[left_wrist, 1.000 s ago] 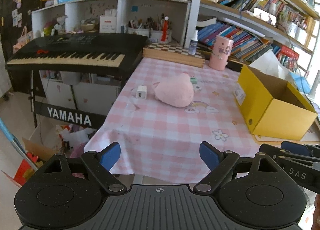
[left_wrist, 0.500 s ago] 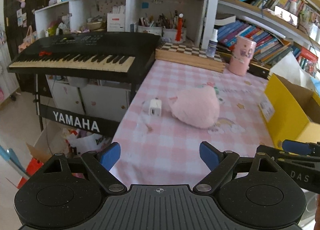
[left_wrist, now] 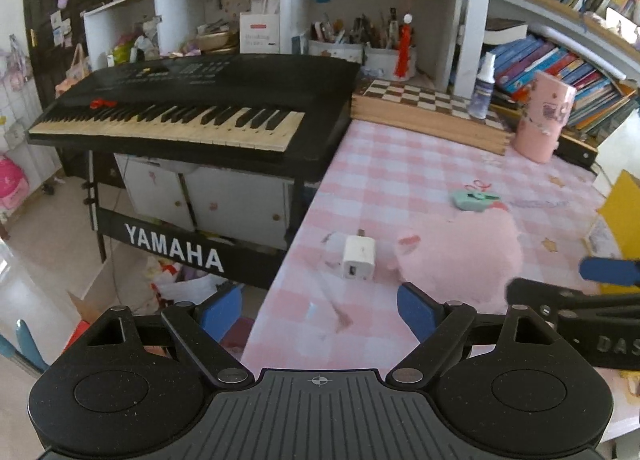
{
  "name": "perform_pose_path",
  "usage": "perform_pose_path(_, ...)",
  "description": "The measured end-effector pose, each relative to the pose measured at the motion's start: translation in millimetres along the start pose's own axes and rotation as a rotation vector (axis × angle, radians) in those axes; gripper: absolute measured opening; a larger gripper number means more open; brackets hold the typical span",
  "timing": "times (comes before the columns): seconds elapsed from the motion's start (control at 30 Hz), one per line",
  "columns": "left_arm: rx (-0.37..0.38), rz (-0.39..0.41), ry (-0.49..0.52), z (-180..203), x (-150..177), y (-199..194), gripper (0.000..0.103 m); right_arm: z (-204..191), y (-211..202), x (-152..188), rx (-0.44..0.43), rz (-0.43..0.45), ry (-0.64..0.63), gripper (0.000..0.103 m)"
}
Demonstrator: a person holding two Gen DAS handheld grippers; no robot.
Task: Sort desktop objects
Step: 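Close the left tool on the white charger plug while the right tool grasps the pink plush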
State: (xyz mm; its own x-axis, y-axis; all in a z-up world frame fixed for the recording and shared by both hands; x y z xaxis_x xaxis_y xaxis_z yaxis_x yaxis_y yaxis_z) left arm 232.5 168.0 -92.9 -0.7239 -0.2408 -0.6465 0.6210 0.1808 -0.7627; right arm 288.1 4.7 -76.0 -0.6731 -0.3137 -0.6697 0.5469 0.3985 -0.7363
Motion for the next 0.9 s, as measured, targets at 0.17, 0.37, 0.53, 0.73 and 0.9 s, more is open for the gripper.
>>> perform_pose_path(0.17,-0.034,-0.039,0.000,-5,-6,20,0.082,-9,37,-16,-0.041,-0.033,-0.054,0.091)
perform_pose_path(0.37,-0.002,-0.069,0.033,6,-16,39,0.075,-8,65,-23,-0.167,-0.089,-0.037,0.059)
perform_pose_path(0.53,0.024,-0.085,0.082,26,-22,62,0.061,11,41,-33,-0.161,-0.043,-0.009,0.052)
perform_pose_path(0.73,0.034,-0.124,0.140,43,-25,91,0.039,30,19,-39,-0.108,0.013,0.004,0.052)
perform_pose_path(0.9,0.051,-0.114,0.145,44,-26,91,0.024,42,12,-35,-0.066,0.016,0.023,0.052)
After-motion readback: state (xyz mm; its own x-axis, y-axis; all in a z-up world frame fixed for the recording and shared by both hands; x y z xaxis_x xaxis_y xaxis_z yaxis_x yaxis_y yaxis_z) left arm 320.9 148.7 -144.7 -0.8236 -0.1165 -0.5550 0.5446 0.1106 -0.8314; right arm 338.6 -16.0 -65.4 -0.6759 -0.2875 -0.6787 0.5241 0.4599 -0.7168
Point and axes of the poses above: each gripper's, at about its wrist camera, not at the fingertips, and y roughly the way its jaws point, z to its right, x to its underside, the point moved 8 cm from there along y, roughly the way its jaws point, and after that the axes turned 7 degrees about -z, right-handed, at the moved point
